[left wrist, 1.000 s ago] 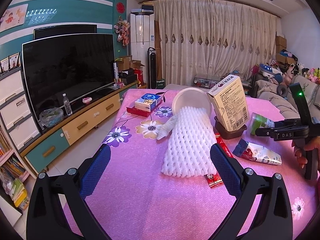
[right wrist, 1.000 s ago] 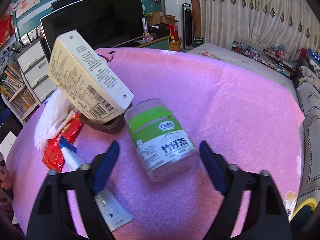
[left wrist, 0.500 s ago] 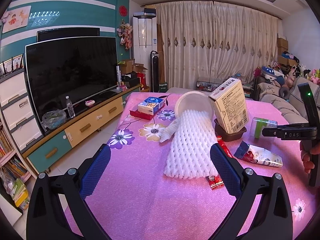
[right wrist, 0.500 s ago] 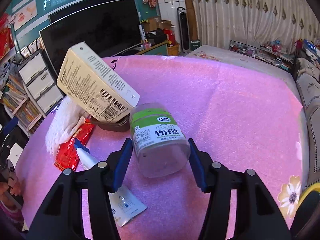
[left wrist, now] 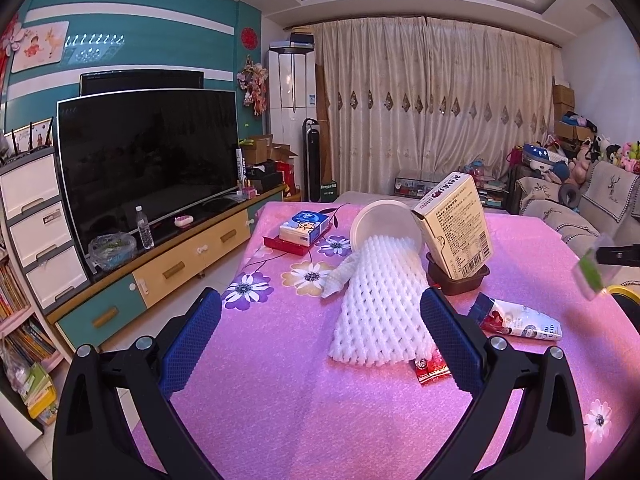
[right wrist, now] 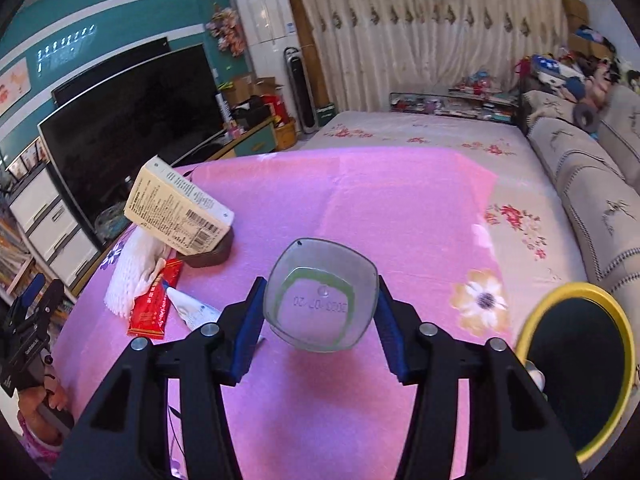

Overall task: Collect trash
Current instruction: 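Carry the jar over the bin and open the right tool, then move the left tool down toward the white tube on the table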

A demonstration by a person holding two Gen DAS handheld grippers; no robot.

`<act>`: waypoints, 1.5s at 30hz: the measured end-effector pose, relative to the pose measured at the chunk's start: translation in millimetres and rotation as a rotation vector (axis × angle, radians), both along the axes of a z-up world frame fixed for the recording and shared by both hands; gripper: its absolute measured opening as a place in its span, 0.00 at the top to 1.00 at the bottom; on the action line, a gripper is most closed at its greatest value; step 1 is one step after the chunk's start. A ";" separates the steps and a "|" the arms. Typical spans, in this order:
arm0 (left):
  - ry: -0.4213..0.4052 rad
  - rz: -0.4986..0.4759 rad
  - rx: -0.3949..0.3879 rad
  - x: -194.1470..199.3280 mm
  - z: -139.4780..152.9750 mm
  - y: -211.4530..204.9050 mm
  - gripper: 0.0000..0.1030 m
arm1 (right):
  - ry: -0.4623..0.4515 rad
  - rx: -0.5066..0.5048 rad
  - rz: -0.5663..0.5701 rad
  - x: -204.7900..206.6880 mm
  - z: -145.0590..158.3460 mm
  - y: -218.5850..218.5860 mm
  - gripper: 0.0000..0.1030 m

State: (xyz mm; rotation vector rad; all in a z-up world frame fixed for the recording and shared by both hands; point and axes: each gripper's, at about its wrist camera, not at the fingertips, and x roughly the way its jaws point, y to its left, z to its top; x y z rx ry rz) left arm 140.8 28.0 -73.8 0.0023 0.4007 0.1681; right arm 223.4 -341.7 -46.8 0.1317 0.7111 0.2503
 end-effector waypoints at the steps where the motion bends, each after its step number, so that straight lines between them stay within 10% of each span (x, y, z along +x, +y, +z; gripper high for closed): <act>1: 0.002 0.002 0.002 0.1 -0.1 -0.1 0.05 | -0.013 0.003 -0.025 -6.9 2.9 -8.8 0.52; 10: -0.017 -0.010 0.019 -4.6 1.3 -1.8 0.05 | -0.070 -0.002 -0.279 -45.1 9.2 -102.3 0.52; 24: -0.012 -0.023 0.039 -3.6 1.8 -3.5 0.05 | 0.163 -0.058 -0.589 -40.8 -103.7 -205.5 0.51; 34: 0.000 -0.048 0.052 0.2 1.3 -8.2 0.05 | 0.056 -0.058 -0.604 -56.5 -77.8 -174.5 0.37; 45: 0.001 -0.054 0.052 0.6 -0.1 -8.2 0.05 | -0.117 -0.074 -0.360 -68.6 -47.6 -59.7 0.25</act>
